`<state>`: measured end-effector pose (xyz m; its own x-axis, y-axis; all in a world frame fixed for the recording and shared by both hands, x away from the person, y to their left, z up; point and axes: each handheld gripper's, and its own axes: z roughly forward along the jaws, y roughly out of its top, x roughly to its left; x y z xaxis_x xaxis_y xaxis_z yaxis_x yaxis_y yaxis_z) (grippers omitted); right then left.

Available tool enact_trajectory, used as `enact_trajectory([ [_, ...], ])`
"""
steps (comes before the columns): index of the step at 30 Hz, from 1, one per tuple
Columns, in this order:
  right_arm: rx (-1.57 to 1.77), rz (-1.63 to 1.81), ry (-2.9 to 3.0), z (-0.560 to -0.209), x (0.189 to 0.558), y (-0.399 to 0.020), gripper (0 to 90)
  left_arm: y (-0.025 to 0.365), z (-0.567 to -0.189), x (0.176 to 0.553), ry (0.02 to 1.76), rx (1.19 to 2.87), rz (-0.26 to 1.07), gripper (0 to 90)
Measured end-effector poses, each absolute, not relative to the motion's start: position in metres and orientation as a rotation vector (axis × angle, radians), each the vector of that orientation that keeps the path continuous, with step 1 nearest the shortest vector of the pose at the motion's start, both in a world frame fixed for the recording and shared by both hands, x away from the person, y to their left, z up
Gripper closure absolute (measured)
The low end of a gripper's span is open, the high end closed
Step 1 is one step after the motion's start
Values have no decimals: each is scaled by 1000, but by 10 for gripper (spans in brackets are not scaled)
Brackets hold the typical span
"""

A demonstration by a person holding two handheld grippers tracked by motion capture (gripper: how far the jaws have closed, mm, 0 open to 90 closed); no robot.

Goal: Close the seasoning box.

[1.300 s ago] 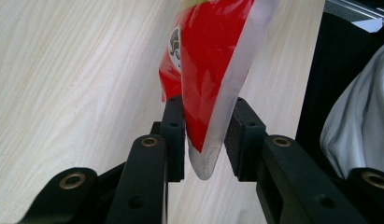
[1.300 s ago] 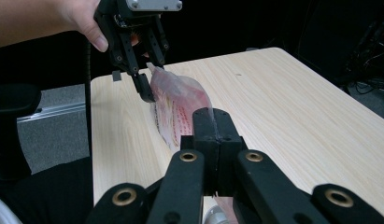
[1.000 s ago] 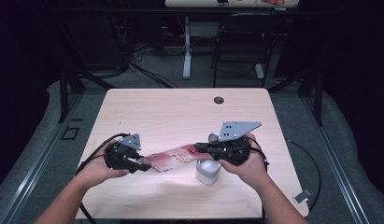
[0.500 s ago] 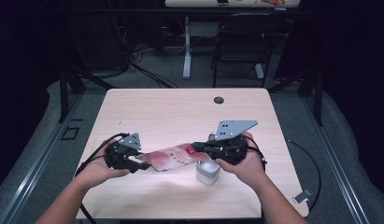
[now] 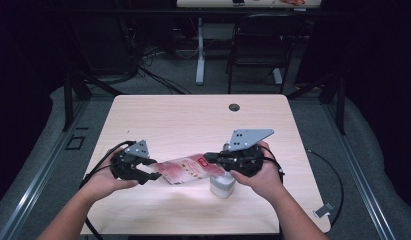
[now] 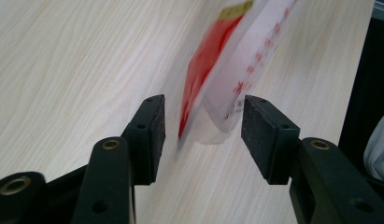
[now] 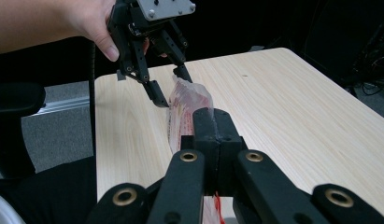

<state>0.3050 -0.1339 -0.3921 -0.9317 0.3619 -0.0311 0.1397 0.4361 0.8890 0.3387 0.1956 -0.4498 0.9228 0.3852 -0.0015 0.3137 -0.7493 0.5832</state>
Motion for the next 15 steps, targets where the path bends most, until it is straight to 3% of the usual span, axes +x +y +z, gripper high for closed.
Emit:
enact_trajectory([
  [15, 419, 1487, 2483, -393, 305, -124, 900, 171, -437, 333, 382, 2505, 158, 545],
])
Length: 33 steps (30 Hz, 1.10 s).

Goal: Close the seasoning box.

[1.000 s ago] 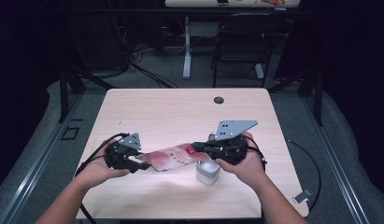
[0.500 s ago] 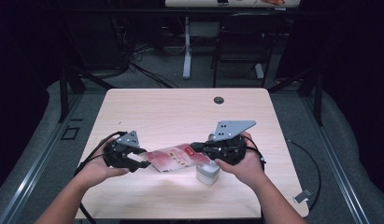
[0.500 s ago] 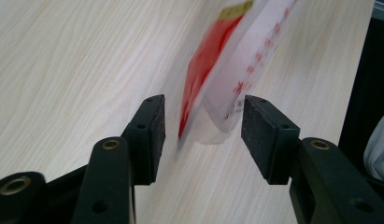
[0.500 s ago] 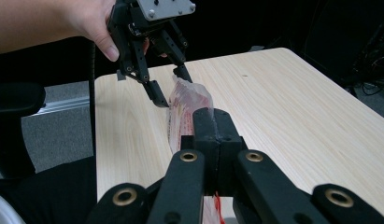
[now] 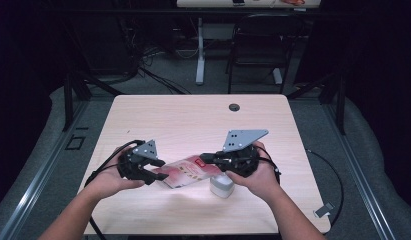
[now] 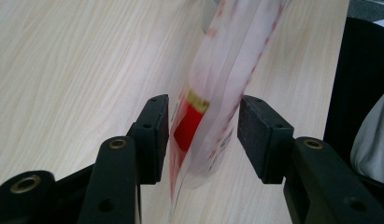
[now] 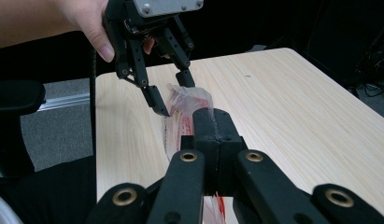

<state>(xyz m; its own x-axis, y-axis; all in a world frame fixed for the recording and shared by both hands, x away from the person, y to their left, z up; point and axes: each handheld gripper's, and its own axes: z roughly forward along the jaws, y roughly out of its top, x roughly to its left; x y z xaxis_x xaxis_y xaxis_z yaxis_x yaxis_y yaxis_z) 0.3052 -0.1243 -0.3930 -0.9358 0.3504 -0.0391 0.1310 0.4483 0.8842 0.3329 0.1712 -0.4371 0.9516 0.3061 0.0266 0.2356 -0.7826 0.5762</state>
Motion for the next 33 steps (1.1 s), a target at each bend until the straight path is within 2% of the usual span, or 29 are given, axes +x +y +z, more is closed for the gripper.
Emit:
enact_trajectory([
  [6, 414, 1486, 2488, -394, 305, -121, 900, 163, -436, 331, 347, 2524, 144, 612],
  [13, 407, 1486, 2493, -395, 305, -118, 900, 160, -437, 329, 299, 2551, 136, 773],
  [19, 406, 1491, 2496, -396, 304, -115, 900, 160, -439, 327, 276, 2562, 121, 859],
  [25, 419, 1499, 2504, -397, 307, -115, 900, 161, -439, 326, 243, 2563, 152, 891],
  [33, 494, 1526, 2499, -405, 310, -125, 823, 163, -441, 327, 247, 2560, 152, 900],
])
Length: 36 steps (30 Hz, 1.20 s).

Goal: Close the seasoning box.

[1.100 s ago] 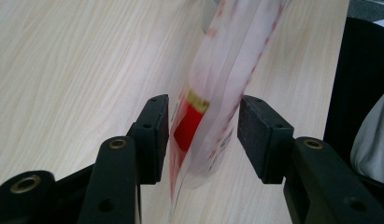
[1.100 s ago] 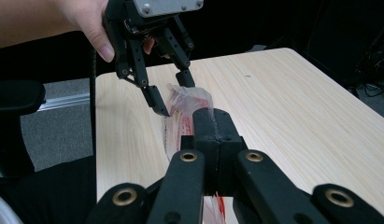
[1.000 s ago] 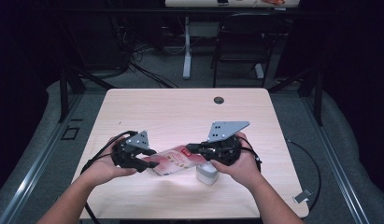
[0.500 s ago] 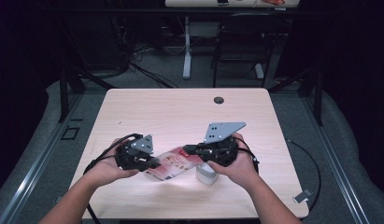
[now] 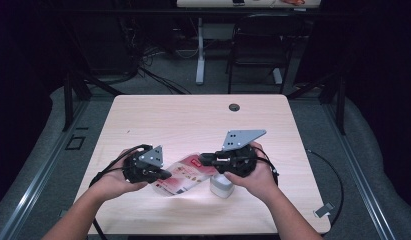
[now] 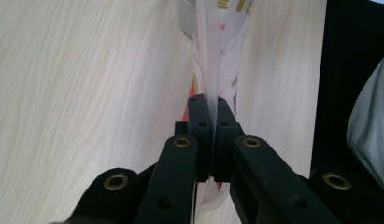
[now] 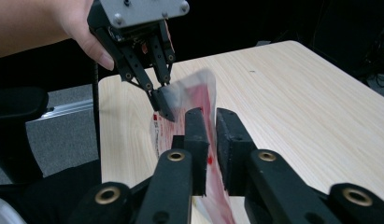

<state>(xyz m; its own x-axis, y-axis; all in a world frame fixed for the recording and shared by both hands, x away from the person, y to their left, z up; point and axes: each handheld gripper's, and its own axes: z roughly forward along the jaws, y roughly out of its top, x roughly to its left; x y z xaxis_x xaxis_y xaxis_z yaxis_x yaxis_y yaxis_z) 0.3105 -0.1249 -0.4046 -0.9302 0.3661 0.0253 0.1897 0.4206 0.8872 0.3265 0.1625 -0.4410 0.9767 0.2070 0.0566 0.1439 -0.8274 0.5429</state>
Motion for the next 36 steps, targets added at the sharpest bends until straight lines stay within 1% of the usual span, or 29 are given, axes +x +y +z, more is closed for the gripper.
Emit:
enact_trajectory([
  [6, 541, 1535, 2505, -416, 310, -138, 803, 164, -443, 328, 249, 2552, 139, 900],
  [14, 604, 1532, 2509, -433, 310, -154, 809, 164, -445, 328, 259, 2545, 147, 899],
  [19, 622, 1532, 2512, -440, 311, -157, 835, 163, -445, 329, 263, 2544, 151, 897],
  [25, 583, 1520, 2527, -439, 311, -155, 900, 163, -445, 329, 275, 2551, 160, 892],
  [27, 554, 1475, 2536, -437, 310, -151, 900, 164, -445, 330, 277, 2557, 136, 883],
  [32, 519, 1447, 2546, -434, 307, -144, 900, 165, -446, 330, 293, 2555, 134, 870],
  [36, 494, 1451, 2536, -428, 306, -140, 900, 167, -442, 331, 310, 2531, 127, 816],
])
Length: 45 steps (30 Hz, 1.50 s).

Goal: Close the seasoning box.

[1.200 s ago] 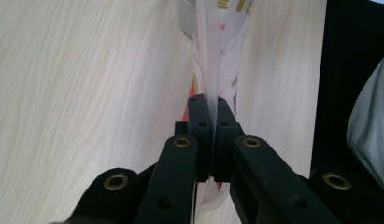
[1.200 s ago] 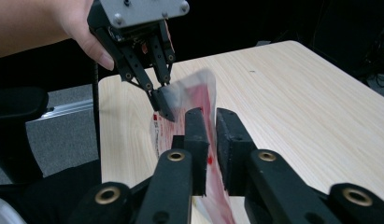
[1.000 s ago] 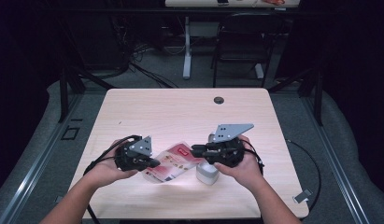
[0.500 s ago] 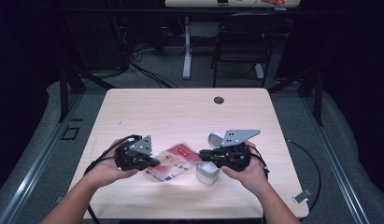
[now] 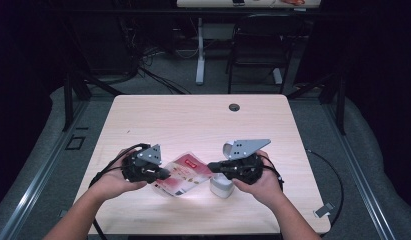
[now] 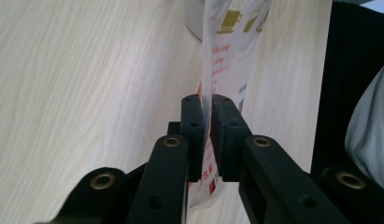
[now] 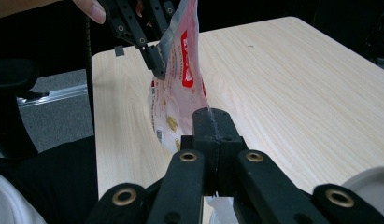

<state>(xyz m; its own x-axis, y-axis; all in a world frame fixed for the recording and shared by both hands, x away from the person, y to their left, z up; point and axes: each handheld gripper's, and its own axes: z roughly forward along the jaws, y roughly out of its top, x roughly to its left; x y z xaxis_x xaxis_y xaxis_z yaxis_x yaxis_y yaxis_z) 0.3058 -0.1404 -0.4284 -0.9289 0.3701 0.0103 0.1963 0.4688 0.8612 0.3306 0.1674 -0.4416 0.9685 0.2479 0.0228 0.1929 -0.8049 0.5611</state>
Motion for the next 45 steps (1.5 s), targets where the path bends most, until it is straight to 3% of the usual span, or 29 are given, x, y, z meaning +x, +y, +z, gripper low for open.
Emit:
enact_trajectory([
  [15, 409, 1395, 2537, -413, 311, -113, 900, 165, -428, 335, 349, 2477, 161, 653],
  [26, 371, 1322, 2552, -404, 314, -101, 900, 164, -411, 336, 324, 2424, 183, 604],
  [45, 362, 1330, 2557, -403, 316, -88, 900, 173, -420, 331, 297, 2433, 188, 896],
])
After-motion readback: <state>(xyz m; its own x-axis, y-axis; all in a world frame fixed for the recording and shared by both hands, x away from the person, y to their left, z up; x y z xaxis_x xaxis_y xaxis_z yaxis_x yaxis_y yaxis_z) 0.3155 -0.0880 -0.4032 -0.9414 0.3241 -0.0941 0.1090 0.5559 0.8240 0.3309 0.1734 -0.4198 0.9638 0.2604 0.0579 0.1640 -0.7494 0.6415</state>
